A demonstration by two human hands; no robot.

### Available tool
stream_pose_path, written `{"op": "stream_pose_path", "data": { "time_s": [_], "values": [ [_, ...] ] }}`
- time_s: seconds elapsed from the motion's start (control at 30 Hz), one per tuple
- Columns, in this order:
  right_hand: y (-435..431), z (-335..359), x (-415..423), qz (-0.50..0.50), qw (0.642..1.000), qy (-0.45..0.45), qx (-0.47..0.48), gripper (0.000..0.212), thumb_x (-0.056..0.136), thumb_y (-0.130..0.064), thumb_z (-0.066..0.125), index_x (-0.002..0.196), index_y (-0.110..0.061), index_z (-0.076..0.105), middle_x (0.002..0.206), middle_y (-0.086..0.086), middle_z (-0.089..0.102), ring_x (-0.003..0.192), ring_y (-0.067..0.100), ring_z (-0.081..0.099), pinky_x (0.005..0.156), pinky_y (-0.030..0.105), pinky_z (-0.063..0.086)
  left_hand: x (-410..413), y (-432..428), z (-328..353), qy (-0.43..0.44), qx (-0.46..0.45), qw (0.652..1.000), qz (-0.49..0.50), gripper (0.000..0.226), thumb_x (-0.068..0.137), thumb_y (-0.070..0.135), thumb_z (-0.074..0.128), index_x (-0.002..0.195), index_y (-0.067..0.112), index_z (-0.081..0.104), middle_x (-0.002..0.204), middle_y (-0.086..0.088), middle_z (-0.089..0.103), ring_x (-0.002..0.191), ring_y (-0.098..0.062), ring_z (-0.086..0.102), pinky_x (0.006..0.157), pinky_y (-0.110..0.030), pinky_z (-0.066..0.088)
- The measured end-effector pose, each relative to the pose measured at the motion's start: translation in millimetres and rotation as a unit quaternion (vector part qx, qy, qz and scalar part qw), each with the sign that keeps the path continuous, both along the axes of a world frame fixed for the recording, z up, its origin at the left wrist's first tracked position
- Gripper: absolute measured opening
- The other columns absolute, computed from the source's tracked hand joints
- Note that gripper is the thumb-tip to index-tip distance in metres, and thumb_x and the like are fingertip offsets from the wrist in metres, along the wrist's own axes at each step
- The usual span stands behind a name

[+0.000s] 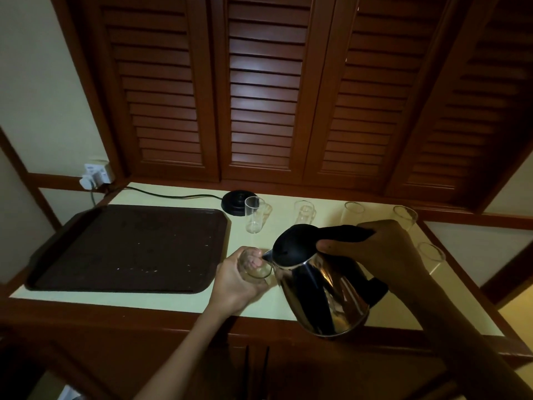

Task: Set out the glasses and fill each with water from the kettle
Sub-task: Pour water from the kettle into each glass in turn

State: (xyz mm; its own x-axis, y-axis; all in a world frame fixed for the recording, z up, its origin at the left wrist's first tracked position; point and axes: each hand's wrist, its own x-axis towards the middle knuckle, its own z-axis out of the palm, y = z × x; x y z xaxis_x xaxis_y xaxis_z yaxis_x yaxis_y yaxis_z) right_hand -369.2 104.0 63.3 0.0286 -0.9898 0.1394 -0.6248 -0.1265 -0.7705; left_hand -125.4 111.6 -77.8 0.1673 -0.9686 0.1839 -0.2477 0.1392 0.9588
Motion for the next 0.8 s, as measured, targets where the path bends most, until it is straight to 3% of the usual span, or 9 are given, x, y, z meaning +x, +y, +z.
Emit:
{"op": "stream_pose_path", "data": {
  "time_s": [0.17, 0.3, 0.37, 0.47, 0.53, 0.67, 0.8],
  "values": [
    [-3, 6, 2, 0.01, 0.999, 0.048, 0.002, 0.08, 0.029, -0.088, 0.067, 0.068, -0.019, 0.078, 0.064, -0.002, 0.078, 0.064, 0.015, 0.076, 0.066, 0.03, 0.06, 0, 1, -4, -0.016, 0.001, 1.0, -0.005, 0.05, 0.054, 0.025, 0.096, 0.094, 0.039, 0.07, 0.092, 0.028, 0.075, 0.085, 0.007, 0.072, 0.068, -0.002, 0.05],
    [-4, 7, 2, 0.013, 0.997, 0.072, 0.008, 0.085, 0.029, -0.09, 0.066, 0.072, -0.018, 0.078, 0.067, -0.001, 0.079, 0.066, 0.017, 0.077, 0.07, 0.035, 0.064, -2, 1, -5, -0.02, -0.003, 1.0, -0.004, 0.051, 0.049, 0.043, 0.09, 0.094, 0.036, 0.069, 0.091, 0.027, 0.075, 0.084, 0.005, 0.072, 0.068, -0.003, 0.05],
    [-4, 7, 3, 0.017, 0.997, 0.08, 0.011, 0.084, 0.03, -0.089, 0.066, 0.072, -0.018, 0.078, 0.065, -0.001, 0.078, 0.063, 0.015, 0.076, 0.062, 0.029, 0.061, -2, 1, -6, -0.026, -0.003, 1.0, -0.003, 0.051, 0.049, 0.044, 0.088, 0.096, 0.032, 0.07, 0.091, 0.025, 0.075, 0.083, 0.003, 0.073, 0.067, -0.004, 0.051],
    [-4, 9, 5, 0.015, 0.996, 0.092, 0.013, 0.084, 0.027, -0.089, 0.064, 0.072, -0.02, 0.076, 0.065, -0.003, 0.077, 0.061, 0.013, 0.075, 0.056, 0.023, 0.054, -2, 0, -9, -0.04, 0.002, 0.999, -0.002, 0.047, 0.056, 0.03, 0.093, 0.098, 0.03, 0.071, 0.093, 0.021, 0.076, 0.084, 0.002, 0.072, 0.07, -0.004, 0.051],
    [-5, 10, 4, 0.013, 0.995, 0.098, 0.011, 0.087, 0.024, -0.091, 0.062, 0.072, -0.02, 0.076, 0.065, -0.003, 0.077, 0.062, 0.014, 0.075, 0.058, 0.026, 0.058, -3, -1, -11, -0.044, 0.007, 0.999, 0.001, 0.046, 0.062, 0.017, 0.095, 0.097, 0.033, 0.071, 0.093, 0.021, 0.076, 0.085, 0.002, 0.073, 0.071, -0.005, 0.051],
    [-6, 11, 2, 0.009, 0.994, 0.106, -0.01, 0.075, 0.033, -0.085, 0.075, 0.067, -0.018, 0.076, 0.064, -0.001, 0.077, 0.061, 0.017, 0.075, 0.066, 0.038, 0.066, -6, -1, -11, -0.046, 0.013, 0.999, 0.005, 0.046, 0.063, 0.013, 0.093, 0.094, 0.036, 0.069, 0.089, 0.027, 0.075, 0.08, 0.007, 0.071, 0.066, -0.001, 0.048],
    [-8, 11, 1, 0.0, 0.993, 0.114, -0.015, 0.067, 0.037, -0.081, 0.078, 0.063, -0.019, 0.074, 0.058, -0.003, 0.075, 0.056, 0.012, 0.072, 0.061, 0.034, 0.063, -8, 1, -9, -0.043, 0.009, 0.999, 0.001, 0.045, 0.063, 0.014, 0.094, 0.094, 0.034, 0.069, 0.089, 0.027, 0.075, 0.08, 0.007, 0.071, 0.066, -0.001, 0.048]
  ]
}}
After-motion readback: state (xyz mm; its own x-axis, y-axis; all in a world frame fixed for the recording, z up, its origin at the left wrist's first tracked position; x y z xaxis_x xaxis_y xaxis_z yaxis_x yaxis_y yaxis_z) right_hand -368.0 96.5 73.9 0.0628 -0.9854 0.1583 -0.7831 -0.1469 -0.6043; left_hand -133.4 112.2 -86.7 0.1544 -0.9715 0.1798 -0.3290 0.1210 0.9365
